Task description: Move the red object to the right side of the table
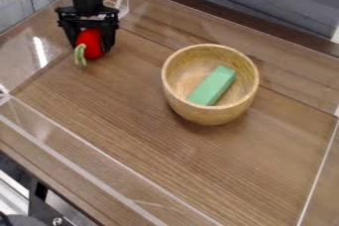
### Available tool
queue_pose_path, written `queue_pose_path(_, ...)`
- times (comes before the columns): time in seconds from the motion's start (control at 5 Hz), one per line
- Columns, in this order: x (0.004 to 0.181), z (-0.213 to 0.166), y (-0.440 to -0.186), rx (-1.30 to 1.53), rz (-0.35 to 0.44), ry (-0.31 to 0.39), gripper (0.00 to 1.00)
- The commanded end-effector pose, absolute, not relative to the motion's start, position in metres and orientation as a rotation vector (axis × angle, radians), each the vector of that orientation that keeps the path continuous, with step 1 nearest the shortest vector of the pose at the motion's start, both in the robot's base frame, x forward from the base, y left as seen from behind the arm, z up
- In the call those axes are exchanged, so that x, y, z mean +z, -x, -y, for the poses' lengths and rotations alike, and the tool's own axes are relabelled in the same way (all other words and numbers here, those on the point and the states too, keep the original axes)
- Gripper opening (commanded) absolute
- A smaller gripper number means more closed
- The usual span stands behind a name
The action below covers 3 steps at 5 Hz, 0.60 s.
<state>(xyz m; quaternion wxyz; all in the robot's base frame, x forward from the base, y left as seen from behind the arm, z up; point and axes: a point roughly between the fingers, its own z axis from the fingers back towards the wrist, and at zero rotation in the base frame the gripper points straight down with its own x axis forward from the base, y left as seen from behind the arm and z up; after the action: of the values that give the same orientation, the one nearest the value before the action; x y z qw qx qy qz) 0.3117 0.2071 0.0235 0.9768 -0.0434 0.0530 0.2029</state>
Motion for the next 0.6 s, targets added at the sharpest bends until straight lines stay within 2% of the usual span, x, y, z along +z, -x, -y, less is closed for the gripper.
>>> queue_pose_path(0.0,0.047,-0.21,-0.323,0.401,-0.048,0.067,1.0)
queue_pose_path(0.2,0.05,-0.206,-0.325,0.393,-0.052,0.079,1.0)
queue_pose_path(0.4,0.059,-0.207,-0.318,0.402,-0.043,0.094,0.0)
